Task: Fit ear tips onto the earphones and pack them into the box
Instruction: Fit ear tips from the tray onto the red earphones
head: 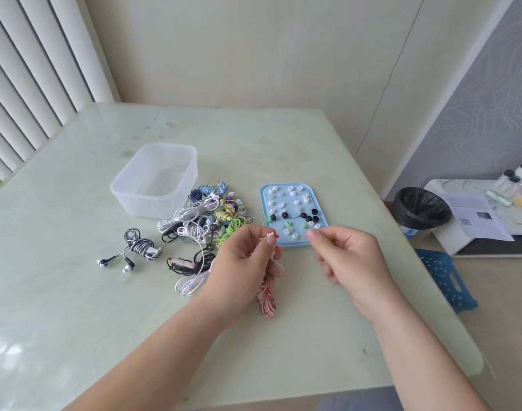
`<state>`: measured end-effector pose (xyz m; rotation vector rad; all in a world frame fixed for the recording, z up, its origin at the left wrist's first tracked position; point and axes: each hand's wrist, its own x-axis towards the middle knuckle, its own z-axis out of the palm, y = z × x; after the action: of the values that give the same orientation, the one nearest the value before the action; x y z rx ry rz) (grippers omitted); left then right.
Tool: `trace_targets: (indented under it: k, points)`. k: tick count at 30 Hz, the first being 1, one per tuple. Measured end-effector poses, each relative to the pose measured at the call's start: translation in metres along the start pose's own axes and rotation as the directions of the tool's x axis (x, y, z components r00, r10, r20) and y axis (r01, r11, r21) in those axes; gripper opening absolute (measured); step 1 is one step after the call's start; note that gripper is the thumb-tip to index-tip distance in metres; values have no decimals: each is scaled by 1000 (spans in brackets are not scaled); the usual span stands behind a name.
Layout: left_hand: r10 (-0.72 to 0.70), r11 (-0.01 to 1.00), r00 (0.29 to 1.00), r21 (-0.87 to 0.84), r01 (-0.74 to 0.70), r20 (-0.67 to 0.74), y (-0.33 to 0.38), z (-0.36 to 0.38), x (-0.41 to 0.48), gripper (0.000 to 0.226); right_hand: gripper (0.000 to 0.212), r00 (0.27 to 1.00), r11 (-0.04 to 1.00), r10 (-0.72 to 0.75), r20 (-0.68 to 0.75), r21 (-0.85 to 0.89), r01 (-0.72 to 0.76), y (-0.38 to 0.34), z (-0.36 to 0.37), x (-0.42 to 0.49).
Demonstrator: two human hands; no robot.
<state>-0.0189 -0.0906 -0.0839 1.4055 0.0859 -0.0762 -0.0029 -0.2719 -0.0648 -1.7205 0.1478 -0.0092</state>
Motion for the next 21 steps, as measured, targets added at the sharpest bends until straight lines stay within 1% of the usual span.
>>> trace_targets:
  k: [2,3,5,8,13,15,16,18,21]
  points:
    - [5,998,1000,62,-5,-4,2,-7,3,12,12,992,998,-38,-118,-60,31,6,-6,11]
    - [9,996,1000,94,-9,-7,4,-13,5,12,11,988,994,-61,-143,-103,46,8,-7,16]
    - [10,992,1000,125,-7,-18,7,-26,7,11,15,982,981,-107,-157,-180,78,13,-6,26]
    - [5,992,1000,128,-3,-13,8,-34,7,10,19,975,961,-157,-159,-251,114,19,-5,34]
    - [-1,994,998,107,-5,57,5,-12,8,12,21,962,955,-203,-184,-254,153,27,-4,33]
    - [-3,994,998,106,-4,62,4,-6,13,13,20,954,941,-244,-171,-281,191,29,-3,31]
    - [3,995,999,100,-8,51,3,-5,14,13,18,946,919,-290,-147,-319,232,29,-2,31]
    - [26,997,999,72,-27,19,2,-7,14,14,12,920,843,-386,-72,-434,319,30,3,29]
    - [65,998,998,15,-65,-12,0,-10,10,13,4,903,717,-429,17,-601,352,28,11,27]
